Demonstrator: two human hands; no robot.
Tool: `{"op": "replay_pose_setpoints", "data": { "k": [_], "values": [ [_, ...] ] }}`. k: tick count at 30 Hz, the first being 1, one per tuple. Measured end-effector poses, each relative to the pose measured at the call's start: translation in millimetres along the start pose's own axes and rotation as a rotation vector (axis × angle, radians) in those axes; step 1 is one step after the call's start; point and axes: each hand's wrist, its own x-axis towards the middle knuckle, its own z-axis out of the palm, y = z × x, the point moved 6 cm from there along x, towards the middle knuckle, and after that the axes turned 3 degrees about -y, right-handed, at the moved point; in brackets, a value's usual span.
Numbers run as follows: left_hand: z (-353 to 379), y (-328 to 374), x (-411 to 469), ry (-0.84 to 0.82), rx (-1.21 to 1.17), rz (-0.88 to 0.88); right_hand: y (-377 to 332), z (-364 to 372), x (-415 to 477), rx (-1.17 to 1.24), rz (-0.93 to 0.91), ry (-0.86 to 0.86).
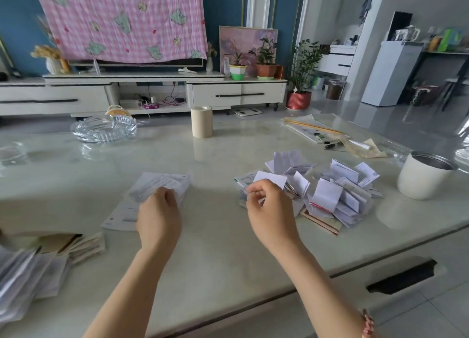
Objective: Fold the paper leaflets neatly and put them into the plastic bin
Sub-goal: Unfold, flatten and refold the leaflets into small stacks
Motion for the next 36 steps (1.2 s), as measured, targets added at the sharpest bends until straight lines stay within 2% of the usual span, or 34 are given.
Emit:
{"op": "replay_pose_setpoints", "data": {
  "k": [3,5,7,9,13,17,20,25,29,33,36],
  "values": [
    [-19.3,13.8,-8.7,0.039,-0.371,-0.106,4.6,23.9,-6.3,0.276,0.174,-0.165],
    [-20.7,25.0,-16.8,-0.051,-0.781,-0.234,5.6,39.6,-9.7,0.498,0.335,-0.267],
    [-13.0,35.9,-25.8,-0.192,-1.007,-0.351,3.4,50.1,-11.0,0.685,0.422,-0.342],
    [-5.5,42.2,-32.9,-0.266,-0.965,-0.353,0.1,50.9,-9.8,0.862,0.436,-0.381],
    [-2.1,48.1,-37.3,-0.247,-0.789,-0.238,-6.3,48.1,-9.4,1.049,0.456,-0.419],
    [-0.6,44.9,-36.7,-0.295,-0.811,-0.259,-3.8,42.1,-6.8,0.957,0.441,-0.332],
    [5.1,40.8,-34.3,-0.388,-0.832,-0.287,-2.6,38.7,-5.3,0.887,0.422,-0.342],
    [-0.9,39.0,-30.5,-0.339,-0.758,-0.249,-4.2,30.2,-3.8,0.81,0.4,-0.361],
    [-0.6,40.6,-31.4,-0.371,-0.83,-0.301,-0.5,22.3,-1.6,0.768,0.38,-0.328],
    [7.5,43.8,-36.5,-0.529,-0.93,-0.429,7.9,15.9,0.1,0.599,0.332,-0.206],
    [16.1,46.8,-42.6,-0.672,-0.847,-0.401,3.5,8.9,-2.5,0.494,0.241,-0.169]
  ]
}}
